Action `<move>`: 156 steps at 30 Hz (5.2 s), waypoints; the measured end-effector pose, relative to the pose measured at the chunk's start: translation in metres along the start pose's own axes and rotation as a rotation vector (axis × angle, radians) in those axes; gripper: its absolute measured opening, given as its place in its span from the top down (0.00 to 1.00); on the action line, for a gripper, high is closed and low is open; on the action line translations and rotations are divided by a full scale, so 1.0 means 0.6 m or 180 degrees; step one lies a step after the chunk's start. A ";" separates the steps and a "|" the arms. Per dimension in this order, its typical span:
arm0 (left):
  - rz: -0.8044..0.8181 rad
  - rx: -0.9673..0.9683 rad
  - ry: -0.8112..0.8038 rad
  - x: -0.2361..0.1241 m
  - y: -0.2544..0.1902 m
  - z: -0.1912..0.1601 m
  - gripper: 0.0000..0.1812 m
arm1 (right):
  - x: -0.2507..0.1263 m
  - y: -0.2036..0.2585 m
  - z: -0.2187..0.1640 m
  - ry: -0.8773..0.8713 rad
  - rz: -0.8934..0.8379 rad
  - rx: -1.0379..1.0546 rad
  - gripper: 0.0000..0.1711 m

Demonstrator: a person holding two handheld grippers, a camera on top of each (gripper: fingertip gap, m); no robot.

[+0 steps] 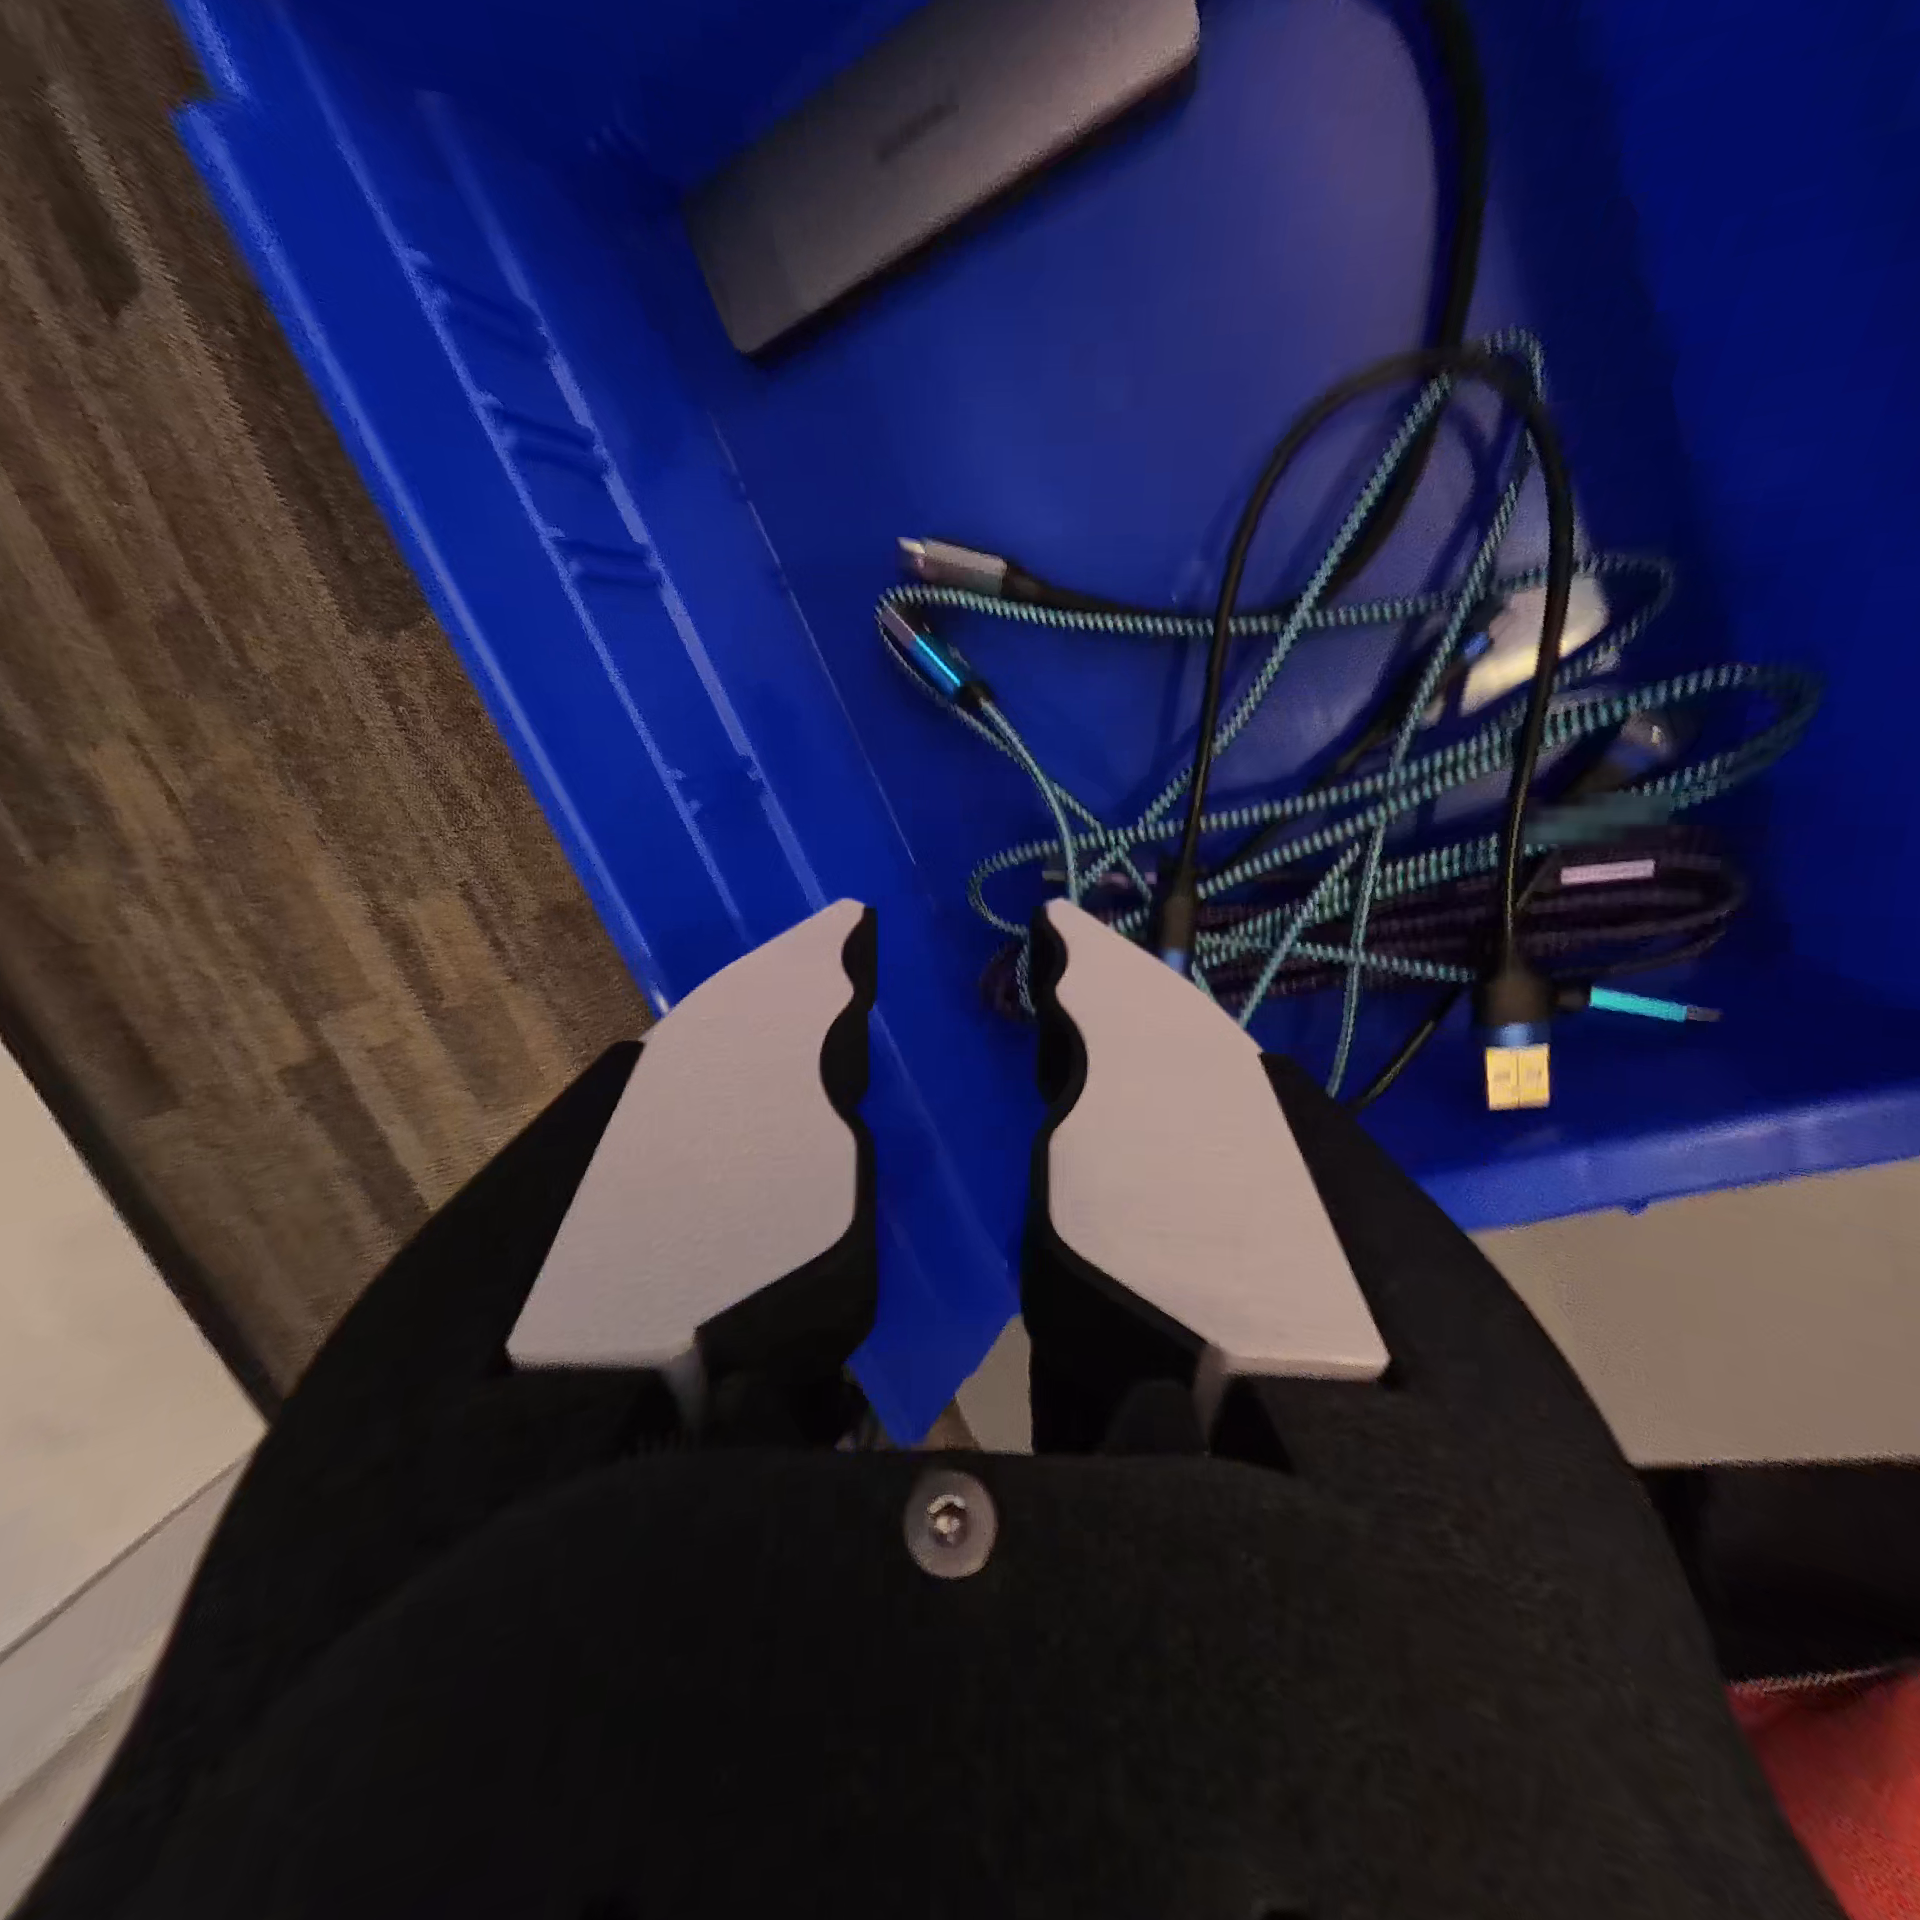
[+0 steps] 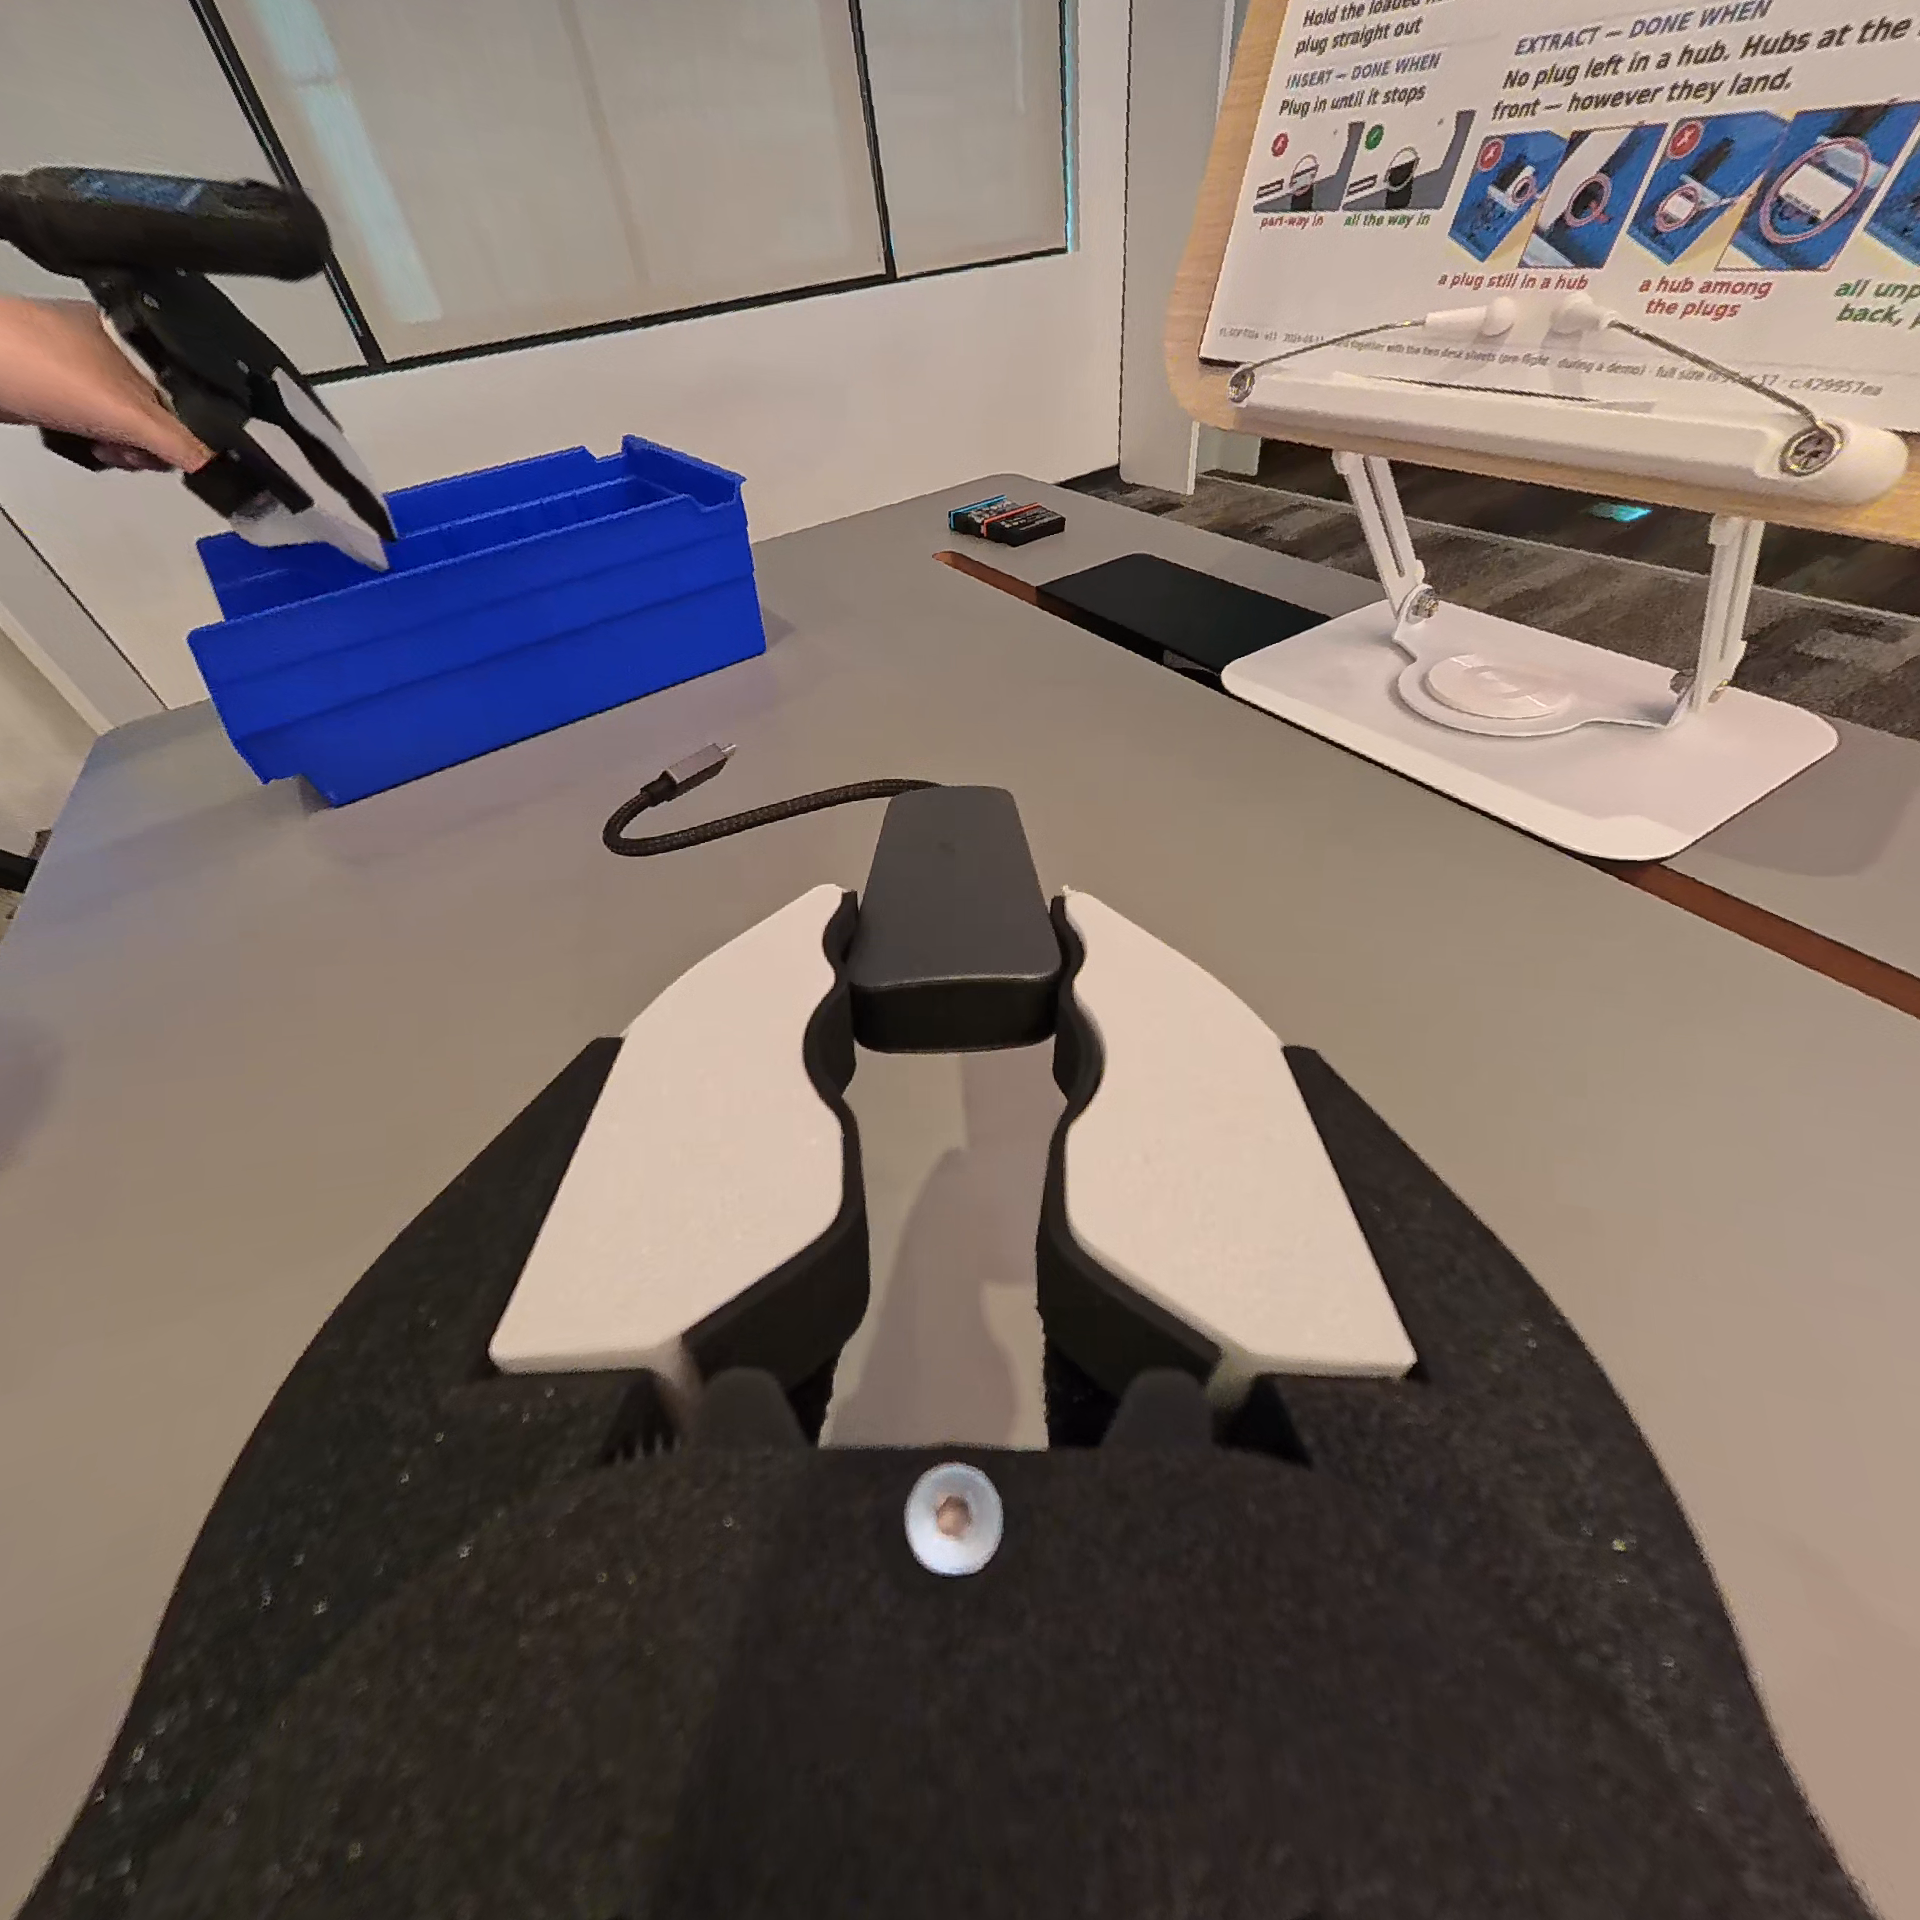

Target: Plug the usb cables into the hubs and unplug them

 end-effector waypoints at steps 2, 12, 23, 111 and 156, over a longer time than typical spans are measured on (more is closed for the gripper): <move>-0.0144 0.0280 0.0125 -0.001 -0.013 -0.017 0.88 | -0.001 -0.001 -0.001 -0.0001 0.0008 0.0000 0.80; 0.0027 0.1632 0.0856 0.034 -0.038 -0.060 0.91 | 0.003 0.011 0.007 -0.0108 0.0155 0.0006 0.80; -0.0199 0.1863 0.0898 0.073 -0.046 -0.051 0.88 | -0.001 0.012 0.003 -0.0092 0.0191 0.0042 0.80; -0.0077 -0.0177 -0.2451 0.039 -0.081 0.118 0.94 | -0.021 0.009 0.003 -0.0133 0.0229 0.0092 0.80; 0.0440 0.0882 -0.4126 -0.456 -0.203 0.333 0.95 | -0.028 -0.040 -0.083 0.0871 0.0231 0.0144 0.80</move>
Point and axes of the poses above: each gripper's, where its closed fingertips meet, x out along the fingers, z out of its top, y = z × x across the jaws, the point moved 7 cm from there along -x, back along the fingers, and after that the axes turned 7 degrees about -y, right-handed, at the moved point
